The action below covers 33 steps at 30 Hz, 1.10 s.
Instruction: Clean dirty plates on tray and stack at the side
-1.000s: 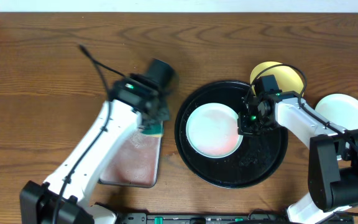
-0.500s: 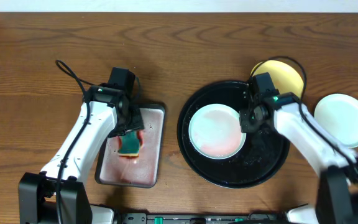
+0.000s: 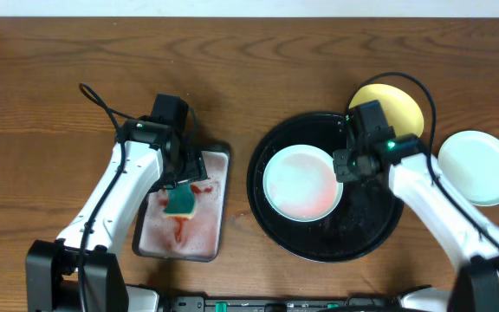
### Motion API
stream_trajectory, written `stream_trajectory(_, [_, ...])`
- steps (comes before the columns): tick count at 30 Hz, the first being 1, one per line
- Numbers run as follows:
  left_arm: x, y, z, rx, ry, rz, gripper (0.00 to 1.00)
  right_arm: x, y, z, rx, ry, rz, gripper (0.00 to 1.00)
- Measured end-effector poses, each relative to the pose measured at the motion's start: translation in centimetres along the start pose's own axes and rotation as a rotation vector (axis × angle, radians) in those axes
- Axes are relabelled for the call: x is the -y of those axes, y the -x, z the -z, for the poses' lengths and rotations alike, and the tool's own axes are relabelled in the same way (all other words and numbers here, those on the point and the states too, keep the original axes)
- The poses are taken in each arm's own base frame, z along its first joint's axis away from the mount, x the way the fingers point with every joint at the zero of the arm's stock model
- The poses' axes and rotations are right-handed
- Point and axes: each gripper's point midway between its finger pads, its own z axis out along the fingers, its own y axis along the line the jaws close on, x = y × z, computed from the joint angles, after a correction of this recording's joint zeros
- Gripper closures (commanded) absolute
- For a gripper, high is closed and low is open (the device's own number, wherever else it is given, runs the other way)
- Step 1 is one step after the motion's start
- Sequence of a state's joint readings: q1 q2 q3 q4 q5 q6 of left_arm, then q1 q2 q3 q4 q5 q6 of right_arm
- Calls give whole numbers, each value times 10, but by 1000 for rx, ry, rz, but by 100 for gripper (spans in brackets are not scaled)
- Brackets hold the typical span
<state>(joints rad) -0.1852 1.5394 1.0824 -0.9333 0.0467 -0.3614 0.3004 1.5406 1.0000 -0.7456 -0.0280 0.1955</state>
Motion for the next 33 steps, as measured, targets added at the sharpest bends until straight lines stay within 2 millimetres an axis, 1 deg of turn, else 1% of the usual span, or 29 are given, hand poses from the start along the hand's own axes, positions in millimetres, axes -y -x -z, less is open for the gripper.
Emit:
stream_trajectory(5, [0, 1, 0, 4, -2, 0, 18, 4, -11, -37, -123, 129, -37, 68])
stream_trajectory(8, [1, 1, 0, 6, -3, 0, 17, 7, -11, -53, -146, 194, -70, 76])
stream_trajectory(11, [1, 1, 0, 6, -3, 0, 17, 4, -9, -61, -152, 257, -88, 83])
stream_trajectory(14, [1, 1, 0, 6, -3, 0, 17, -1, -9, -65, -159, 300, -87, 97])
stream_trajectory(15, [1, 1, 0, 6, -3, 0, 17, -3, -10, -67, -166, 312, -92, 99])
stream_trajectory(18, [1, 1, 0, 6, -3, 0, 17, -5, -8, -69, -171, 336, -102, 99])
stream_trajectory(25, [1, 1, 0, 6, -3, 0, 17, -3, -9, -67, -177, 337, -110, 99])
stream_trajectory(28, [1, 2, 0, 6, -3, 0, 17, 4, -12, -59, -168, 285, -103, 99])
stream_trajectory(30, [1, 2, 0, 6, -3, 0, 17, 10, -9, -45, -130, 229, -87, 99])
stream_trajectory(33, [1, 2, 0, 6, -3, 0, 17, 13, 7, -10, -6, 143, -31, 99])
